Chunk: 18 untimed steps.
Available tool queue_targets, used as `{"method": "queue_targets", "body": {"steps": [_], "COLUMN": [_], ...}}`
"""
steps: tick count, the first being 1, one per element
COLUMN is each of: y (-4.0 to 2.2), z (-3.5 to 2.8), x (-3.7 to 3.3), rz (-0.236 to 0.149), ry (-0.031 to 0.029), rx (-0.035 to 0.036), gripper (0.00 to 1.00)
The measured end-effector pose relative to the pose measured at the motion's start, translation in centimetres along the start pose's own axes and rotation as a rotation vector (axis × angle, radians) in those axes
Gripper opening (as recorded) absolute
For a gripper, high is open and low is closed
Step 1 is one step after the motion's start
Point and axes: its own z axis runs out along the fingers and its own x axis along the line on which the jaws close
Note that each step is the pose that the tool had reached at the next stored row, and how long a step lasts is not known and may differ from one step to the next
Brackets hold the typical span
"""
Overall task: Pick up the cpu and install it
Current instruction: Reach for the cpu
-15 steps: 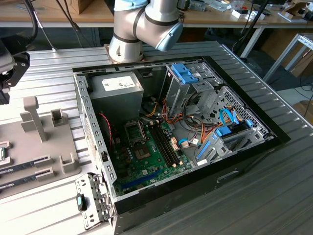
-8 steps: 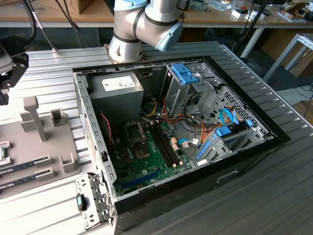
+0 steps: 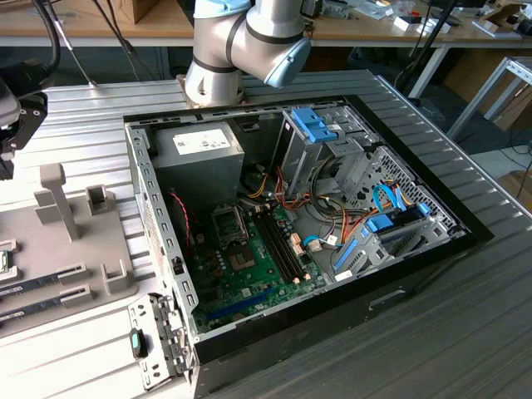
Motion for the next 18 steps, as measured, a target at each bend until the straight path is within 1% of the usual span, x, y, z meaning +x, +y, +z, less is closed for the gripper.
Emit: {"method": "queue_targets", "body": {"steps": [18], "y": [-0.05], "z": [0.51], "x": [0.40], "rz": [0.000], "ry": [0.0000], "rx": [0.0000], "gripper": [0.11]}}
